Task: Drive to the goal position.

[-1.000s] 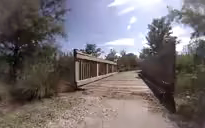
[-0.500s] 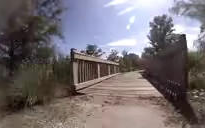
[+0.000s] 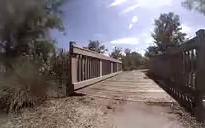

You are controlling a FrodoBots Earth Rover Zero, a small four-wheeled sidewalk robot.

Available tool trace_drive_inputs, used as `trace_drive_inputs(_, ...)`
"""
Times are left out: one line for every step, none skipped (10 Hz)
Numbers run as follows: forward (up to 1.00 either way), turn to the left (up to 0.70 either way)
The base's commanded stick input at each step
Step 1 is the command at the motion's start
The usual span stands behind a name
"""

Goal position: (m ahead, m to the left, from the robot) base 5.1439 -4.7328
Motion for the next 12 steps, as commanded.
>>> trace_drive_inputs(0.70,-0.25)
trace_drive_inputs(0.70,-0.27)
trace_drive_inputs(0.70,-0.27)
trace_drive_inputs(0.70,-0.27)
trace_drive_inputs(0.70,-0.27)
trace_drive_inputs(0.70,-0.27)
trace_drive_inputs(0.70,-0.27)
trace_drive_inputs(0.70,-0.27)
trace_drive_inputs(0.70,-0.27)
trace_drive_inputs(0.70,-0.27)
trace_drive_inputs(0.70,-0.27)
trace_drive_inputs(0.70,-0.27)
